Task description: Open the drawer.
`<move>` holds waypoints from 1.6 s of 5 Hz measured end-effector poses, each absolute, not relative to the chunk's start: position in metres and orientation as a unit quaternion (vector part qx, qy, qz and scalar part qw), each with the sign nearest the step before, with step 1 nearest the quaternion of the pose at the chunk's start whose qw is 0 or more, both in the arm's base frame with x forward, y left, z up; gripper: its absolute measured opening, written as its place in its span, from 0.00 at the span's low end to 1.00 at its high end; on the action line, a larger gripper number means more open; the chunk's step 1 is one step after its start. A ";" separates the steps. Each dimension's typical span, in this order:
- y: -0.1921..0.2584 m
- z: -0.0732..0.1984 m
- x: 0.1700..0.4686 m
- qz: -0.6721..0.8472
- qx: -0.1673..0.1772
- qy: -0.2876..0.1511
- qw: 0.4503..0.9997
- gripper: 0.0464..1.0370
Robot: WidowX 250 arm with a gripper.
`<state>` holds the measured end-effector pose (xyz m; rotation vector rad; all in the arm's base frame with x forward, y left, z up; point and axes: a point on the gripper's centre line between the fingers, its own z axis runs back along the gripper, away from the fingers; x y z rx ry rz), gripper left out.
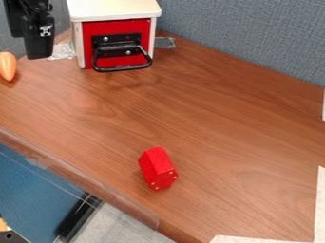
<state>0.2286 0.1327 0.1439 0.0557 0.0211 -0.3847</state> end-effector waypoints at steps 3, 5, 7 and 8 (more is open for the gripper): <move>0.134 0.106 0.273 -0.385 0.043 -0.028 0.921 0.96; 0.136 0.077 0.311 -0.469 0.069 -0.077 0.877 0.96; 0.112 0.083 0.344 -0.469 0.088 -0.113 0.871 0.96; 0.102 0.081 0.355 -0.455 0.082 -0.117 0.879 0.96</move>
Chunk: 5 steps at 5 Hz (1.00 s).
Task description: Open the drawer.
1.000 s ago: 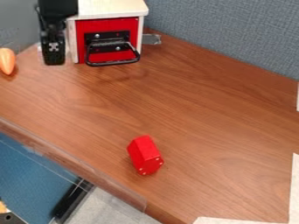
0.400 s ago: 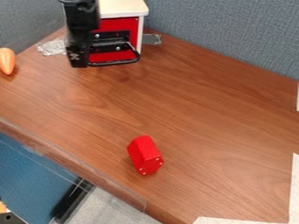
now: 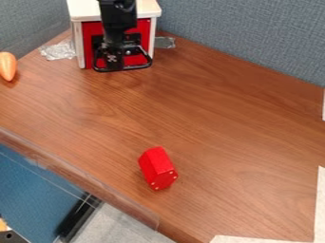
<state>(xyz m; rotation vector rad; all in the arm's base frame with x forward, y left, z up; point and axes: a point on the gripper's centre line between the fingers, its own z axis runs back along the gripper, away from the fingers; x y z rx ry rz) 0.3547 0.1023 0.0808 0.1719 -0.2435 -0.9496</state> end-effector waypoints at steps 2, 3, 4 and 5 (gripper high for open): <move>0.105 0.063 0.370 -0.429 0.096 -0.104 0.892 0.96; 0.107 0.050 0.372 -0.422 0.098 -0.092 0.897 0.96; 0.107 0.040 0.374 -0.426 0.104 -0.082 0.895 0.96; 0.107 0.035 0.375 -0.424 0.108 -0.079 0.896 0.91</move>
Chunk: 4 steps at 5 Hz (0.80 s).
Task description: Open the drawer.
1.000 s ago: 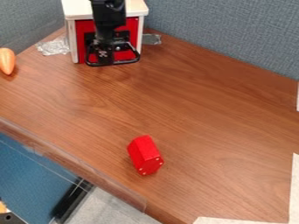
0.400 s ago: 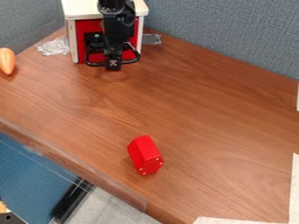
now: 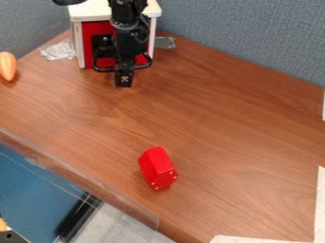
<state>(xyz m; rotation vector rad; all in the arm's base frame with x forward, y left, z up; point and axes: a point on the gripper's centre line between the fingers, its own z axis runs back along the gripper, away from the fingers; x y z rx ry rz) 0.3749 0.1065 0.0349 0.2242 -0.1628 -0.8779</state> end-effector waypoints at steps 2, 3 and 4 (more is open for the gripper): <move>0.102 0.034 0.376 -0.416 0.108 -0.080 0.899 0.31; 0.099 0.032 0.374 -0.414 0.102 -0.082 0.901 0.12; 0.092 0.031 0.367 -0.417 0.095 -0.080 0.900 0.09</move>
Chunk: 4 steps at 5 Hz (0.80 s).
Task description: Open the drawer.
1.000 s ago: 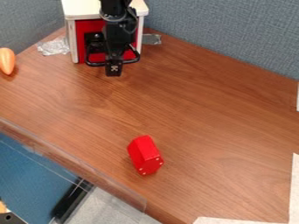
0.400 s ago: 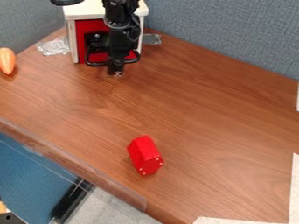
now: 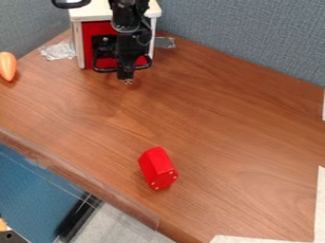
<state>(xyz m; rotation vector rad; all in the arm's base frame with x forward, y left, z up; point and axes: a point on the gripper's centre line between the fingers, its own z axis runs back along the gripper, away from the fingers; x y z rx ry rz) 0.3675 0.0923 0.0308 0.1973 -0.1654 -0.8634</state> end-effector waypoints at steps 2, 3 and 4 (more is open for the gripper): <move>0.071 0.031 0.348 -0.432 0.086 -0.084 0.894 0.09; 0.062 0.036 0.340 -0.442 0.091 -0.092 0.888 0.09; 0.056 0.037 0.333 -0.449 0.092 -0.095 0.884 0.09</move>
